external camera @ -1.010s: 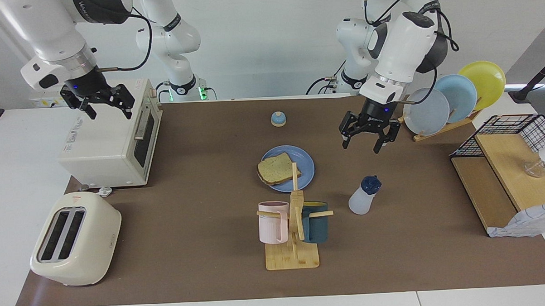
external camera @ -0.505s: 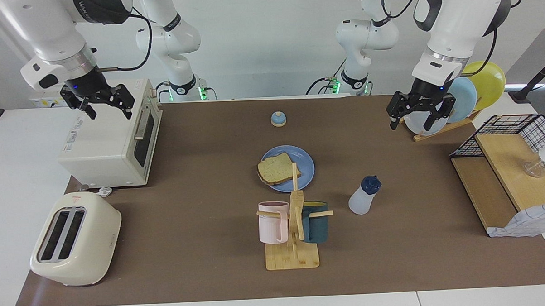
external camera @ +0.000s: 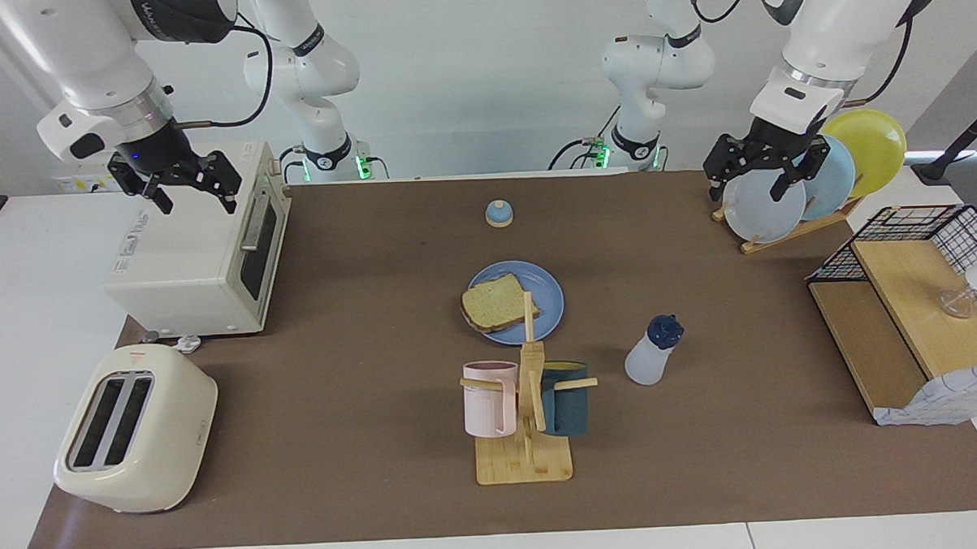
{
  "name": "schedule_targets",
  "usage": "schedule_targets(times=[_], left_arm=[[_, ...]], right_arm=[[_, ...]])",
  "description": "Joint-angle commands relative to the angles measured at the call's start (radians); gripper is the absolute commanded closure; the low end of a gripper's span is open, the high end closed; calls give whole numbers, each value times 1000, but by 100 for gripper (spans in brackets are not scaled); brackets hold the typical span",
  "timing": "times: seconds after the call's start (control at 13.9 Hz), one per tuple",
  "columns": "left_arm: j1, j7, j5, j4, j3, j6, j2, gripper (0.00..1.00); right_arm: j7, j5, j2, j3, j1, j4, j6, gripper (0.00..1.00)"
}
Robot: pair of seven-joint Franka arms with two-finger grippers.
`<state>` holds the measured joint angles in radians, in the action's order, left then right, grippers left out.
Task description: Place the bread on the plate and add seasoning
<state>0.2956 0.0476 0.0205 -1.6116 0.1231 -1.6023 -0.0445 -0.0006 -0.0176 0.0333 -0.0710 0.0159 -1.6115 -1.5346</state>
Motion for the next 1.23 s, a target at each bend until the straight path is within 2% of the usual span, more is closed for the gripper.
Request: schedule_targets(times=[0.0, 0.22, 0.43, 0.65, 0.79, 1.15], left_arm=[[-10, -8, -16, -31, -10, 41, -35, 0], [-53, -2, -5, -61, -26, 24, -55, 0], [-165, 3, 6, -33, -155, 30, -43, 0], [-197, 3, 1, 28, -184, 115, -9, 0], [-181, 3, -11, 120, -174, 189, 15, 0], [-179, -6, -17, 35, -169, 93, -15, 0]], right_arm=[[19, 18, 22, 7, -10, -27, -18, 0], [19, 18, 22, 7, -10, -27, -18, 0], [19, 18, 22, 7, -10, -27, -18, 0], [19, 18, 22, 7, -10, -27, -18, 0], [19, 18, 22, 7, -10, -27, -18, 0], [19, 18, 22, 7, -10, -27, -18, 0]])
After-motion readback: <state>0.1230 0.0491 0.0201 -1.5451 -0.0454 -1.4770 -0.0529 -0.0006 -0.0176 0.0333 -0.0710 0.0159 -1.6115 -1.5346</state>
